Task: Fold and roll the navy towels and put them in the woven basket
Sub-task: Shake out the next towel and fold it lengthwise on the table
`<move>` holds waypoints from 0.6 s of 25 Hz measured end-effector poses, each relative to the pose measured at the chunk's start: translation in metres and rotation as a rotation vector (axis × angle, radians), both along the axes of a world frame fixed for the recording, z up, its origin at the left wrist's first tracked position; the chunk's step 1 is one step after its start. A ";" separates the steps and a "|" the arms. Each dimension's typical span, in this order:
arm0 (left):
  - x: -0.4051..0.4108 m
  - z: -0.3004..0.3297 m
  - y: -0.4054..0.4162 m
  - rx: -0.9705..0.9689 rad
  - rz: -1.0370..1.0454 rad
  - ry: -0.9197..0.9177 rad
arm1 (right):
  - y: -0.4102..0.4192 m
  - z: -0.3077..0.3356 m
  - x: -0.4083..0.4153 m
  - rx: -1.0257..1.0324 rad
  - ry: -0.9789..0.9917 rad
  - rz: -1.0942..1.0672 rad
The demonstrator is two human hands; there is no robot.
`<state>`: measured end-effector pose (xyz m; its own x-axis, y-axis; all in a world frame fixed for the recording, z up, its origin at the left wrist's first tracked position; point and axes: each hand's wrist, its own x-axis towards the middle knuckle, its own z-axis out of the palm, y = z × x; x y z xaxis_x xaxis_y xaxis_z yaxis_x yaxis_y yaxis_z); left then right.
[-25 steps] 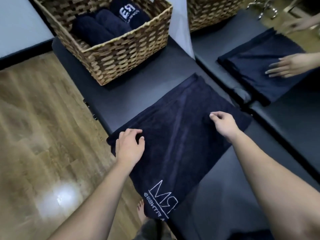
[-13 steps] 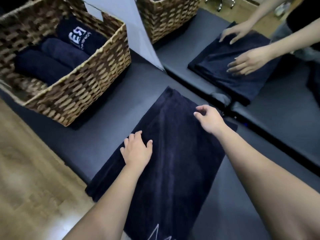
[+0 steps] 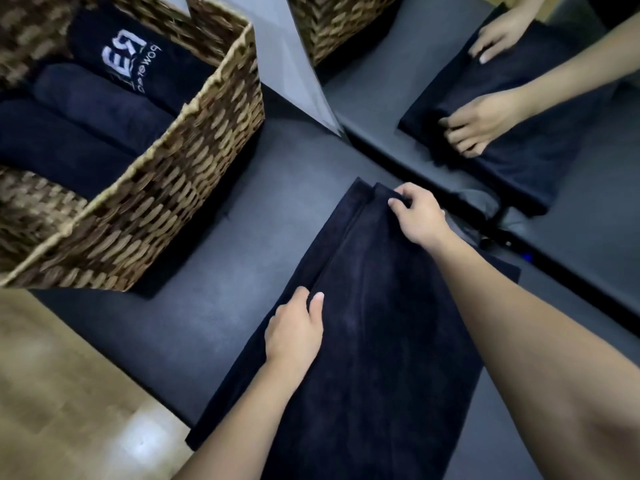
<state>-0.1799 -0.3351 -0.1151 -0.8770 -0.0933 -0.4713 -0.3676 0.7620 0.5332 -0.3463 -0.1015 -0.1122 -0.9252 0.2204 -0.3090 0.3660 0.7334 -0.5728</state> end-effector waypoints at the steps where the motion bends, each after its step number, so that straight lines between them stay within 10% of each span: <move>1: 0.000 0.002 -0.006 0.019 0.036 0.023 | 0.002 0.001 -0.002 -0.061 0.088 0.000; 9: -0.012 0.007 -0.032 -0.081 0.145 0.072 | -0.016 -0.001 -0.025 -0.199 0.094 -0.040; 15: -0.016 -0.003 -0.034 -0.078 0.145 0.092 | -0.014 -0.011 -0.002 0.350 -0.084 0.198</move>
